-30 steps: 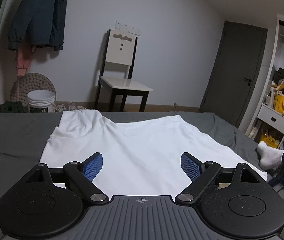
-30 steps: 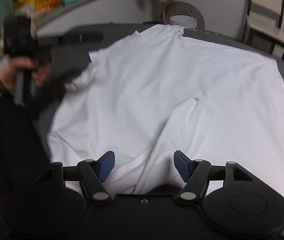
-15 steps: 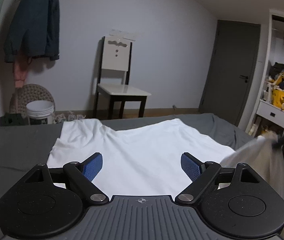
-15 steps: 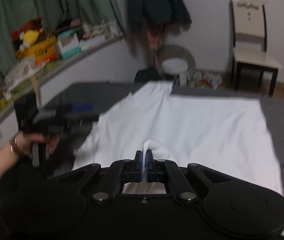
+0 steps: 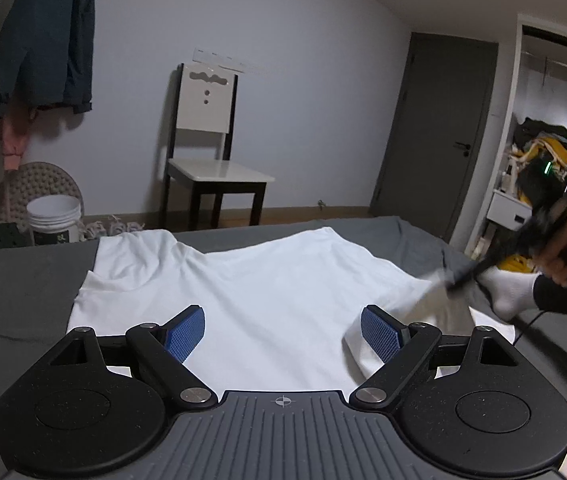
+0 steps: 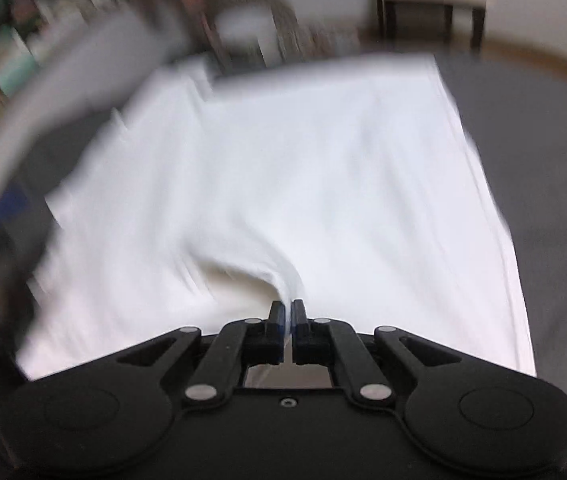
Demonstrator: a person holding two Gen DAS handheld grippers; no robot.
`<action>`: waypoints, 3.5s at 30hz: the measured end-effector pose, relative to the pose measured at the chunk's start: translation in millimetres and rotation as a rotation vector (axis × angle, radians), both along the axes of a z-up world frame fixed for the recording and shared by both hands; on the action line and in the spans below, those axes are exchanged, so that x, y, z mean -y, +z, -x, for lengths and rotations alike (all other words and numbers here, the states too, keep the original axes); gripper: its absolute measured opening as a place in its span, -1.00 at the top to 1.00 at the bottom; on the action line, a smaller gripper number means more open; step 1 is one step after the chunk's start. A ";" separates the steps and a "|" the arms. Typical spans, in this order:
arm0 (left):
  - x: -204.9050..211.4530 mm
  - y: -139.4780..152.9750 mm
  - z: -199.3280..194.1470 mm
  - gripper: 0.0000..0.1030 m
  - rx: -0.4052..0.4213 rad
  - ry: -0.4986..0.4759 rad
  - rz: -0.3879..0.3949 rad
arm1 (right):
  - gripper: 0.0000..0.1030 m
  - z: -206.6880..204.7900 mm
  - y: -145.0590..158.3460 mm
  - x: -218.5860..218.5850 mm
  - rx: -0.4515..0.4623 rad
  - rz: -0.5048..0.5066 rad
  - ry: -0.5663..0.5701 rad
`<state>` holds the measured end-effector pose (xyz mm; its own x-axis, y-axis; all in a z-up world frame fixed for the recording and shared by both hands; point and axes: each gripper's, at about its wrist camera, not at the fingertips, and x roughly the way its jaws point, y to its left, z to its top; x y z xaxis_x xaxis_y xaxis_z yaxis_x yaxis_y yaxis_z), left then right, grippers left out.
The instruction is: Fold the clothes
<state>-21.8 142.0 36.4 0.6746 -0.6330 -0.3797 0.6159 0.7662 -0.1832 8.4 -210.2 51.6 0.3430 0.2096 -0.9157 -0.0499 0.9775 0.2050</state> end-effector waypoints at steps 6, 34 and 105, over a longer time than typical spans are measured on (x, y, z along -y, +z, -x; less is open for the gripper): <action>11.4 0.7 -3.1 -0.67 0.016 -0.037 -0.022 | 0.38 8.2 7.0 -34.5 0.051 0.249 0.321; 0.3 -10.9 -18.7 -0.67 -0.047 0.011 0.007 | 0.80 -66.9 -0.4 68.7 0.453 -0.229 -0.212; 34.0 -50.0 -10.1 -0.46 -0.432 -0.479 -0.287 | 0.30 -71.2 22.6 -22.3 0.086 -0.140 0.323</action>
<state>-11.6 108.0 -13.5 0.0981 -0.6575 -0.7470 0.8148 0.4840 -0.3190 79.6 -187.9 74.2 0.3133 0.4409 -0.8411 -0.3742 0.8713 0.3174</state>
